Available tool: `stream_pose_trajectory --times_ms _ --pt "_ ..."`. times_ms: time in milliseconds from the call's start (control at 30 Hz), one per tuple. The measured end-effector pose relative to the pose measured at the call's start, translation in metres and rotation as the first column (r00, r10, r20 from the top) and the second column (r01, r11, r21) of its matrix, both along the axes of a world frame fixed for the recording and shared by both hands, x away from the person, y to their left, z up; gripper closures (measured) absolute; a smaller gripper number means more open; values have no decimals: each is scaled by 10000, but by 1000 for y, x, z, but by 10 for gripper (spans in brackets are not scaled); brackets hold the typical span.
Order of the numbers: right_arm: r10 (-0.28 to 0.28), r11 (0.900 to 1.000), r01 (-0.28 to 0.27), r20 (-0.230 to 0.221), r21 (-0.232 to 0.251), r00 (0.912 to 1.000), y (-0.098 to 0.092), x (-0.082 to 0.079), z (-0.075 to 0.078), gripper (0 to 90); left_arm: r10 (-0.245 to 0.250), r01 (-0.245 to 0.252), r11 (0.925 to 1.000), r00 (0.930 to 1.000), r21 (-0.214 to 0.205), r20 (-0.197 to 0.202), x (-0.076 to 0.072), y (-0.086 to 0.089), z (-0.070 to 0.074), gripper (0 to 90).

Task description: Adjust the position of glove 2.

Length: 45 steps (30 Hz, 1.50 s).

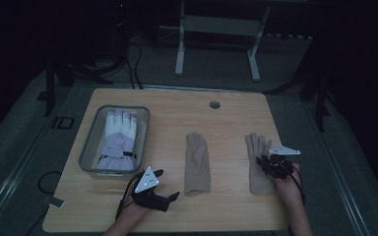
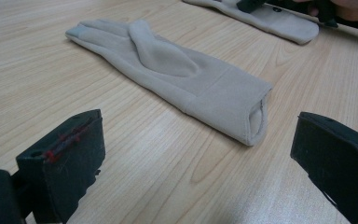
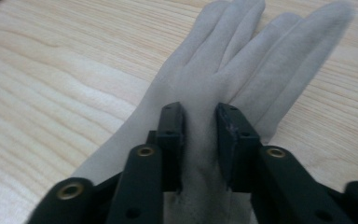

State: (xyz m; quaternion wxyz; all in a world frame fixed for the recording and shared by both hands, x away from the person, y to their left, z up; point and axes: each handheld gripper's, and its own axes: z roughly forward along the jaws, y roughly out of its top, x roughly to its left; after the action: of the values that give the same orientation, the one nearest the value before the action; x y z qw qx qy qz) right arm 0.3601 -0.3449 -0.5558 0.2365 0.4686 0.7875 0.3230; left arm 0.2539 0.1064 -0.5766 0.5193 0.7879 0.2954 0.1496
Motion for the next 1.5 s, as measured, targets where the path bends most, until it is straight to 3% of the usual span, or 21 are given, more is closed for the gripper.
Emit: stream_pose_trajectory --times_ms 133,233,300,400,767,1033,1267,1500 --pt "-560 9982 565 -324 175 9979 3 2 4 768 16 -16 10000 10000 33 -3 0 0 0 32" --pt "-833 9957 843 -265 394 9962 4 1 10 770 26 -26 10000 10000 20 -15 0 0 0 32" --pt "-1188 9909 1190 -67 630 9929 8 0 22 773 27 -27 10000 10000 13 -10 0 0 0 32" --pt "-1395 9857 1374 154 973 9901 14 -1 36 773 34 -34 10000 10000 28 6 0 0 0 32" --pt "-1516 9823 1423 709 1218 9859 49 -7 76 770 37 -37 10000 10000 28 50 0 0 0 32" --pt "-1125 9866 994 987 1295 9887 79 -11 91 767 56 -56 10000 10000 8 54 -1 0 0 32" --pt "-563 9913 441 966 1244 9937 109 -11 90 765 53 -54 10000 10000 12 55 -1 -1 0 32" --pt "-95 9894 -36 891 1455 9960 141 -11 89 763 38 -39 10000 10000 45 70 -1 0 0 32"
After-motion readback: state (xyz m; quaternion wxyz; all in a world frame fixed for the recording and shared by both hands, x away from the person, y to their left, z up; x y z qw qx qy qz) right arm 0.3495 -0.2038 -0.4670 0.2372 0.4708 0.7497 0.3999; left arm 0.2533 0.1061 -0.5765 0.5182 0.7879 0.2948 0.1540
